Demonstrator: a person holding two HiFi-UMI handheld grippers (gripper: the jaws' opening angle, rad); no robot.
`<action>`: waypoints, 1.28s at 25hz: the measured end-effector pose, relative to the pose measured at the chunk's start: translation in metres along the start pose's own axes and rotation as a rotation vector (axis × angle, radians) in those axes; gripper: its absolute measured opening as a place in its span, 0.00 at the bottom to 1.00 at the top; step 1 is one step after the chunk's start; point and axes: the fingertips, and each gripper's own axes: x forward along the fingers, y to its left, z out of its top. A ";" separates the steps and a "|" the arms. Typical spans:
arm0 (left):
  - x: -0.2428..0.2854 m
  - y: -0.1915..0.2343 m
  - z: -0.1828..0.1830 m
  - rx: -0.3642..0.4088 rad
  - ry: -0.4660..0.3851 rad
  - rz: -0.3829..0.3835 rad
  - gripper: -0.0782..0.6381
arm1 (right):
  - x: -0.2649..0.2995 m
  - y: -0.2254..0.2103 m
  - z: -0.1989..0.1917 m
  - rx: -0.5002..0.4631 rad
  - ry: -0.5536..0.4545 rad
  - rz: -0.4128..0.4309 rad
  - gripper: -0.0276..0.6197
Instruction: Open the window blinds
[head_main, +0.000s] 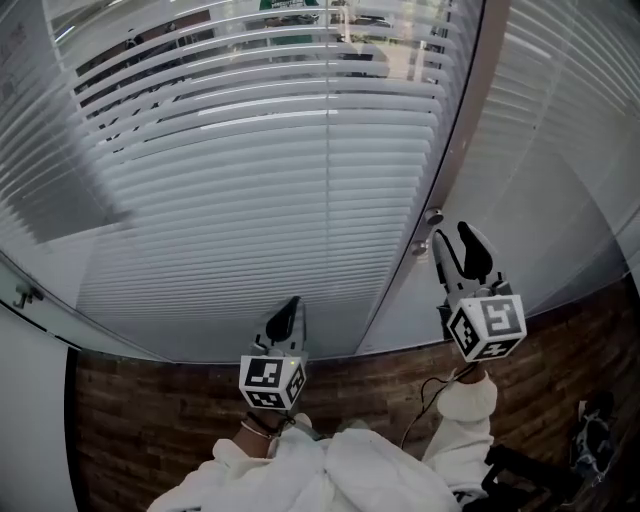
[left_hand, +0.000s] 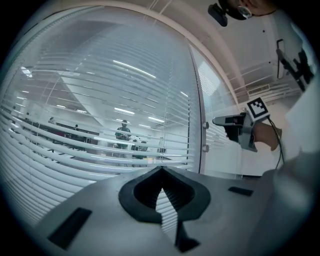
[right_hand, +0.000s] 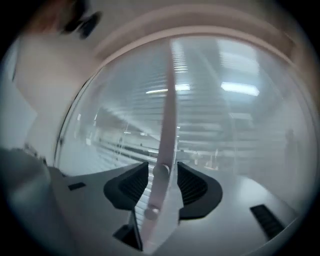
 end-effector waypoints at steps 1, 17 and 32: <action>0.000 0.001 -0.001 -0.001 0.002 0.001 0.11 | 0.001 0.007 0.003 -0.320 0.060 -0.027 0.30; -0.012 0.031 0.005 -0.009 -0.008 0.069 0.11 | 0.042 0.016 -0.021 -0.953 0.337 -0.073 0.25; -0.004 0.023 0.003 -0.012 -0.012 0.045 0.11 | 0.043 0.008 -0.015 -0.321 0.213 -0.071 0.25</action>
